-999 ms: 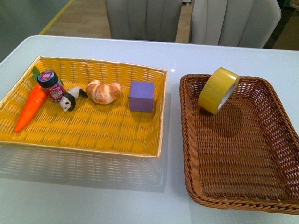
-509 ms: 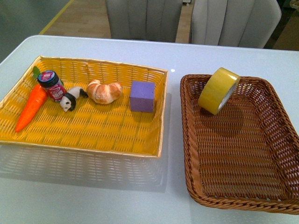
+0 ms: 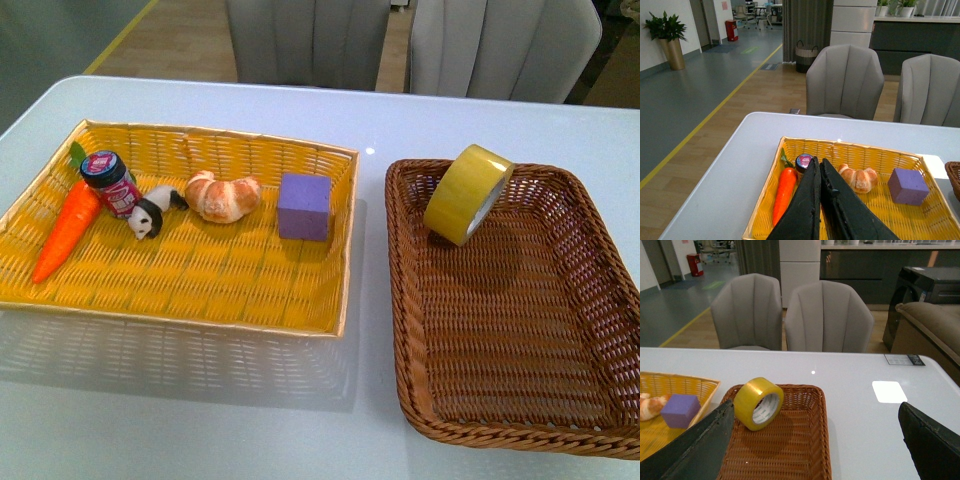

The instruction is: Move tape to another basket

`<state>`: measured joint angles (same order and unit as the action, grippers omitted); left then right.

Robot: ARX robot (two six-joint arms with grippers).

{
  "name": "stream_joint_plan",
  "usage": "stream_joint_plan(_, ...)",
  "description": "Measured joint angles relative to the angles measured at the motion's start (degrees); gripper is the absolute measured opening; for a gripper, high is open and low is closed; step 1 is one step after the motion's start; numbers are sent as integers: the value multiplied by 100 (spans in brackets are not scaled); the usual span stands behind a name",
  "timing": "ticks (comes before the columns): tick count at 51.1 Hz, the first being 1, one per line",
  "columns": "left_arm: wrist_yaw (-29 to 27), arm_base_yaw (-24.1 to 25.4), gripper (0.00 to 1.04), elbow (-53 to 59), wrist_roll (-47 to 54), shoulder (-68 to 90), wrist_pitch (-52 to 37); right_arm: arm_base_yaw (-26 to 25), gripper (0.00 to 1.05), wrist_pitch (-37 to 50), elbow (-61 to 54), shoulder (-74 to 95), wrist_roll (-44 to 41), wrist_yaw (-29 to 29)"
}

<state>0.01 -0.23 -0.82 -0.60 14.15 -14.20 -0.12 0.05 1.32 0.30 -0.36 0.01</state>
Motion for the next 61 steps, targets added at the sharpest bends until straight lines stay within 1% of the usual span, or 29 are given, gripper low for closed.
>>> stream_joint_plan(10, -2, 0, 2, 0, 0, -391, 393, 0, 96, 0, 0, 0, -2, 0)
stream_joint_plan(13, 0, 0, 2, -2, 2, -970, 1172, 0, 96, 0, 0, 0, -2, 0)
stream_joint_plan(15, 2, 2, 2, -2, 2, -1272, 1381, 0, 96, 0, 0, 0, -2, 0)
stream_joint_plan(28, -2, 4, 2, -2, 2, -1325, 1421, 0, 96, 0, 0, 0, 0, 0)
stream_joint_plan(29, 0, 4, 3, -2, -2, -1325, 1421, 0, 96, 0, 0, 0, -2, 0)
stream_joint_plan(30, 0, 4, 5, -2, 0, -1325, 1421, 0, 96, 0, 0, -2, -2, 0)
stream_joint_plan(35, 0, 4, 23, -2, 0, -1327, 1421, 0, 96, 0, 0, 0, 0, 0)
stream_joint_plan(36, 0, 4, 24, -2, 0, -1327, 1421, 0, 96, 0, 0, 0, -2, 0)
stream_joint_plan(41, -2, 4, 42, -2, 0, -1327, 1421, 0, 96, 0, 0, 0, -2, 0)
stream_joint_plan(42, 0, 4, 44, -2, 0, -1327, 1421, 0, 96, 0, 0, 0, -2, 0)
stream_joint_plan(46, 0, 4, 58, -2, 0, -1327, 1421, 0, 96, 0, 0, 0, 0, 0)
stream_joint_plan(47, 0, 4, 60, -2, 0, -1327, 1421, 0, 96, 0, 0, 0, 0, 0)
stream_joint_plan(51, 0, 4, 74, -2, 0, -1327, 1421, 0, 96, 0, 0, -2, 0, 0)
stream_joint_plan(52, 0, 4, 76, -2, 2, -1327, 1421, 0, 96, 0, 0, 0, -2, 0)
stream_joint_plan(55, 0, 4, 86, -2, 2, -1327, 1421, 0, 96, 0, 0, -2, 0, 0)
stream_joint_plan(57, 0, 4, 97, -2, 2, -1327, 1421, 0, 96, 0, 0, 0, -2, 0)
stream_joint_plan(58, 0, 4, 98, -2, 13, -1327, 1421, 0, 96, 0, 0, 0, -2, 0)
stream_joint_plan(61, -2, 4, 95, -2, 13, -1327, 1421, 0, 96, 0, 0, 0, 0, 0)
